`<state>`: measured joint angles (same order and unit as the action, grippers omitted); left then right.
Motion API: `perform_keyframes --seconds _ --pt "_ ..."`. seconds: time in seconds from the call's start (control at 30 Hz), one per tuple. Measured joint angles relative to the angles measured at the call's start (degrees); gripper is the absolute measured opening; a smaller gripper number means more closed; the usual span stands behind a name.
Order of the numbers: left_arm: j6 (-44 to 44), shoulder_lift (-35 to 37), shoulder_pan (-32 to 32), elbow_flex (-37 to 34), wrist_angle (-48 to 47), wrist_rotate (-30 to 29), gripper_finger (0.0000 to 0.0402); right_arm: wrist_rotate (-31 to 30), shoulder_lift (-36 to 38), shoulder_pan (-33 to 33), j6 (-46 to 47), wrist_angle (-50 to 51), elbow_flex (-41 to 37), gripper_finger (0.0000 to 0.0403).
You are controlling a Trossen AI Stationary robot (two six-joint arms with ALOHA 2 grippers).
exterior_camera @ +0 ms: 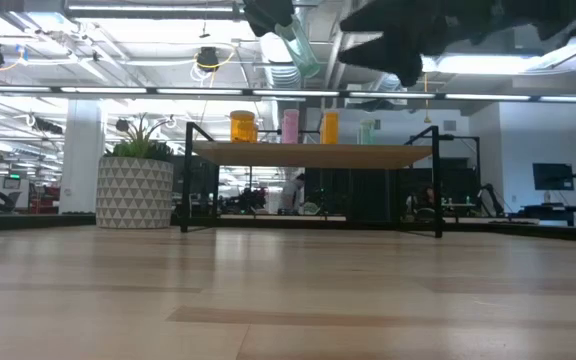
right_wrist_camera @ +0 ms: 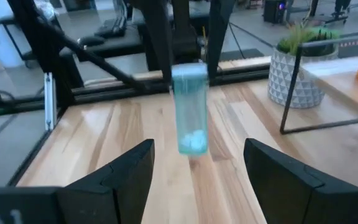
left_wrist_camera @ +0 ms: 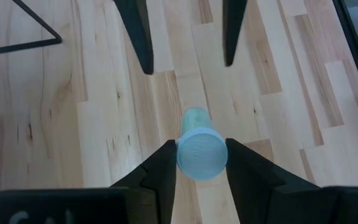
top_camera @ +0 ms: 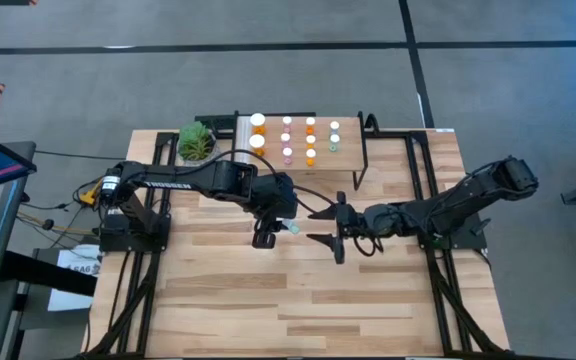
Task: Pick and place medicine bottles onto shelf by color
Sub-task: Put the blue pill bottle aligned with the other blue pill bottle on the shelf
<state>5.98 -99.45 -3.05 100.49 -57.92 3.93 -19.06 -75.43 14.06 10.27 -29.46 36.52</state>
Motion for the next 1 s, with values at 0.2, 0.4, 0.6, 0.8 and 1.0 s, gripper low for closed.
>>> perform_keyframes --seconds 0.2,0.4,0.6,0.8,1.0 --pt "0.0 0.0 0.0 0.0 0.4 0.0 0.0107 1.3 -2.0 0.0 -0.3 0.6 1.6 0.0272" --pt "-0.3 0.0 0.0 0.0 0.8 0.0 0.0107 4.1 -6.8 -1.5 -0.8 0.0 6.3 0.0272" --pt "-0.7 0.0 -0.1 0.0 0.8 0.1 0.0107 5.8 -11.2 -3.6 -0.2 3.0 10.3 0.0272" --pt "-0.6 0.0 -0.8 0.0 -0.2 0.1 0.0107 6.0 -12.0 -3.6 -0.2 4.2 11.8 0.0262" --pt "-0.6 0.0 -0.8 0.0 -0.6 0.1 0.0107 6.1 -11.1 -3.6 -0.2 5.3 11.8 0.0218"
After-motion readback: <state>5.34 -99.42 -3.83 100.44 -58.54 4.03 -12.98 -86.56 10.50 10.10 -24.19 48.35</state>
